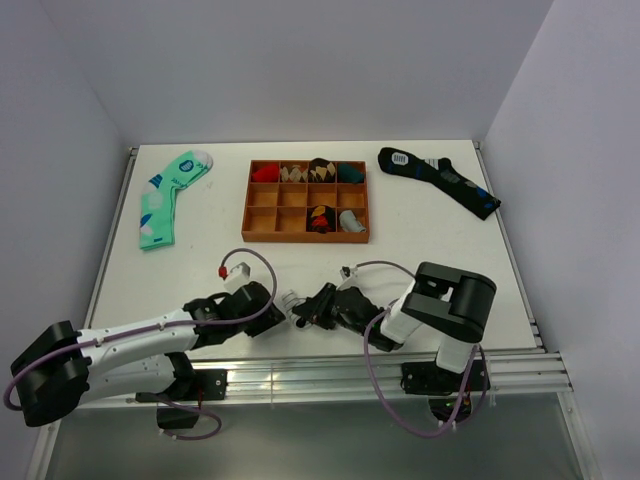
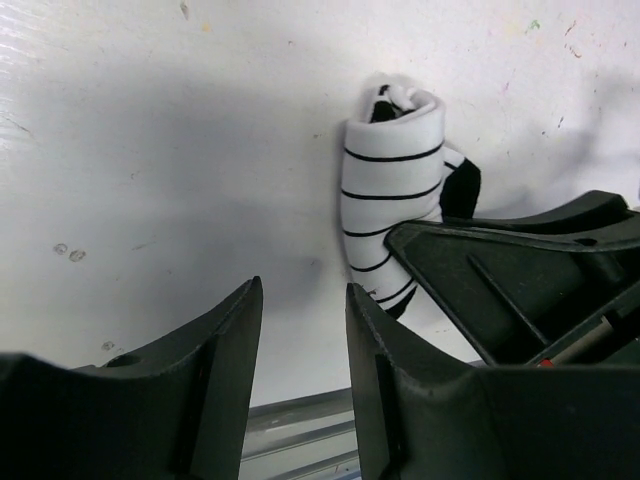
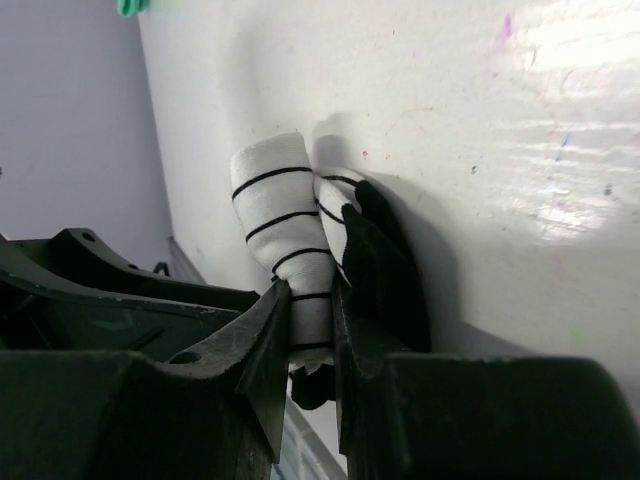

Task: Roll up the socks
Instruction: Roll the sock at the center of the board.

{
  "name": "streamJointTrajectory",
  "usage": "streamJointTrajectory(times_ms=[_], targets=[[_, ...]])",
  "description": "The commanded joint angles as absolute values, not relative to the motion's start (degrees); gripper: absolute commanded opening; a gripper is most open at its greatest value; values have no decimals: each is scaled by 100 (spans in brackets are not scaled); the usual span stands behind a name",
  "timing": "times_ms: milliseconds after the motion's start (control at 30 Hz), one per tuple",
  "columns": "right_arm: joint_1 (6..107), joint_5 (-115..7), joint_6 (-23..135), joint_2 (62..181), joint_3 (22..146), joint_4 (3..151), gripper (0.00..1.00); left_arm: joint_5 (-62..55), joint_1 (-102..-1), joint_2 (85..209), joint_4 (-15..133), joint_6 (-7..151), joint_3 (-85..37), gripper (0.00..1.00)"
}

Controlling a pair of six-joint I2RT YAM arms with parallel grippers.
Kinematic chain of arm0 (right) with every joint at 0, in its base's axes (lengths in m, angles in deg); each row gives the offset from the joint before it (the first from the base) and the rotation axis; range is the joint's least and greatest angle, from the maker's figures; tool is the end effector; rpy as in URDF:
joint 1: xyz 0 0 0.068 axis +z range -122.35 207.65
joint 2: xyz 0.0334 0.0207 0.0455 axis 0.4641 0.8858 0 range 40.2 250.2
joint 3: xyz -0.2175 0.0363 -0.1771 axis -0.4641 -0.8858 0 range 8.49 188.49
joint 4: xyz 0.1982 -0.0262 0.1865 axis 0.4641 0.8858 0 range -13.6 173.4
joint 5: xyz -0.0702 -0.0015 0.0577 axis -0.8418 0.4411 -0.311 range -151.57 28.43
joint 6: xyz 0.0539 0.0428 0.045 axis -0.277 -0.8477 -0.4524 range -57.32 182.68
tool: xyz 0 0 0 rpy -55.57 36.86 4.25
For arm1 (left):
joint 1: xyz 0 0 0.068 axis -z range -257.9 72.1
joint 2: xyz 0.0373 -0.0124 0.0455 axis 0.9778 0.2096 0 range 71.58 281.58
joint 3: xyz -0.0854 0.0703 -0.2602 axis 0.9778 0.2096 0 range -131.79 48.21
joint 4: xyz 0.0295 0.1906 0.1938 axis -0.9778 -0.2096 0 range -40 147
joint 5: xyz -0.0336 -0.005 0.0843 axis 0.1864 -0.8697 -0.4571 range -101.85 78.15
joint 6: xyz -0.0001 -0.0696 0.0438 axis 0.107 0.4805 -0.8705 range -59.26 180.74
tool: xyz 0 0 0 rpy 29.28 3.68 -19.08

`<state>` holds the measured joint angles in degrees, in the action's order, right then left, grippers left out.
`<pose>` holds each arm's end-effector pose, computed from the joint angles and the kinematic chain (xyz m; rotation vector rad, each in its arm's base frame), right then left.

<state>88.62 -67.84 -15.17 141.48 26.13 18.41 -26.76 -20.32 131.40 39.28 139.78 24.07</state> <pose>0.1489 0.2520 0.0703 0.4203 2.2878 1.3246 0.1291 -0.1689 0.1341 -0.5926 2.5244 -0.6711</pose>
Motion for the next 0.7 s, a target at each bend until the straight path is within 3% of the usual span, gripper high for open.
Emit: streamJointTrajectory(times_ms=[0, 200, 333, 667], targets=[[8751, -7379, -466, 14128, 2413, 4220, 0, -2907, -2024, 13109, 3880, 14029, 2167, 45], [8847, -7379, 562, 13715, 2431, 4345, 0, -2538, -2911, 12941, 3618, 12808, 1580, 45], [9180, -7641, 1203, 13496, 2457, 4484, 0, -2337, -3359, 13502, 3458, 12008, 737, 45], [9963, -8328, 1794, 13714, 2369, 4108, 0, -333, -3747, 15340, 3407, 9899, -601, 42]])
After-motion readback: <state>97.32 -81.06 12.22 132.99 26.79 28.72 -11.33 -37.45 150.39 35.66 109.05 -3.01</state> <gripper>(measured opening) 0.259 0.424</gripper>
